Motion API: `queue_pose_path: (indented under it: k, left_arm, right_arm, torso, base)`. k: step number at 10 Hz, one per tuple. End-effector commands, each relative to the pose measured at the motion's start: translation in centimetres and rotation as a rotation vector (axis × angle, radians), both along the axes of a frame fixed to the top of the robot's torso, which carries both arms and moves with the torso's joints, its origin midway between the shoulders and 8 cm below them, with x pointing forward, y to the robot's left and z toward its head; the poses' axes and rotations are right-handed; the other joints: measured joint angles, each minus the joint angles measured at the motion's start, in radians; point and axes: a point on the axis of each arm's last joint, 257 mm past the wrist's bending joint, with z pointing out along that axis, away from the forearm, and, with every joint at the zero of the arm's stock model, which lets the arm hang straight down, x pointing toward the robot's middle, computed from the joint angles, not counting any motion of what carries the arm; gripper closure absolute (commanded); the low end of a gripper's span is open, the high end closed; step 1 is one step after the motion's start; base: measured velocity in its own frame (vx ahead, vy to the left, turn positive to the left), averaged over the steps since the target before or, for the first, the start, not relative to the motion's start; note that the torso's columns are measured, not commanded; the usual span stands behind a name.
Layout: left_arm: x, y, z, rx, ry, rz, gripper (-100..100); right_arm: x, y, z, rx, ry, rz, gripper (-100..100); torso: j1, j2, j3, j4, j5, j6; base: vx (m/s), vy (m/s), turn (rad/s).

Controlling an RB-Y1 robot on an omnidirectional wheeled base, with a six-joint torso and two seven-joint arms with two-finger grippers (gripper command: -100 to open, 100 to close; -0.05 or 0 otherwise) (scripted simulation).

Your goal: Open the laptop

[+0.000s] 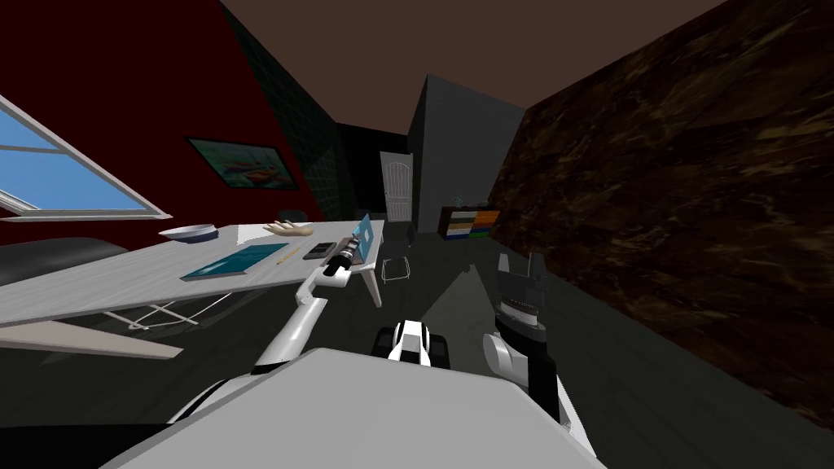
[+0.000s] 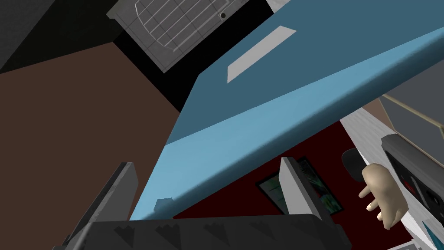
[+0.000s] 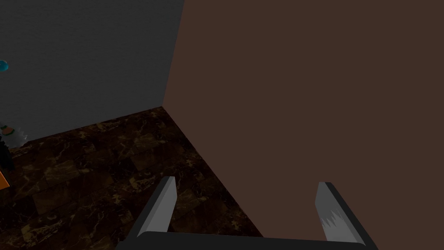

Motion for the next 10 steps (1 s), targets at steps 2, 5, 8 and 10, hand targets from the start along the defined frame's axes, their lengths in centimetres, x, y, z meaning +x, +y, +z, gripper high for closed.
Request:
queue_pose_path:
  k: [2, 5, 8, 10]
  left_arm:
    - [2.5, 2.5, 2.1, 0.028, -0.037, 0.017, -100]
    - [3.1, 5.5, 3.3, 0.059, -0.059, 0.044, -100]
    - [4.5, 5.9, 1.8, 0.034, -0.027, 0.054, -100]
    - [4.3, 6.6, -0.4, 0.022, 0.014, 0.067, -100]
  right_arm:
    - [0.0, 0.0, 0.0, 0.0, 0.0, 0.0, 0]
    - [0.0, 0.0, 0.0, 0.0, 0.0, 0.0, 0]
    - [0.0, 0.0, 0.0, 0.0, 0.0, 0.0, 0]
    - [0.0, 0.0, 0.0, 0.0, 0.0, 0.0, 0]
  torso:
    - [-0.003, 0.008, 0.005, 0.003, -0.001, 0.0]
    - [0.001, 0.0, 0.0, 0.0, 0.0, 0.0]
    - [-0.001, 0.005, 0.003, 0.002, 0.0, 0.0]
    - [0.0, 0.001, 0.001, 0.0, 0.0, 0.0]
  base:
    - [-0.087, -0.033, -0.062]
    - [-0.034, -0.01, -0.057]
    - [-0.065, -0.02, -0.037]
    - [0.005, 0.0, -0.007]
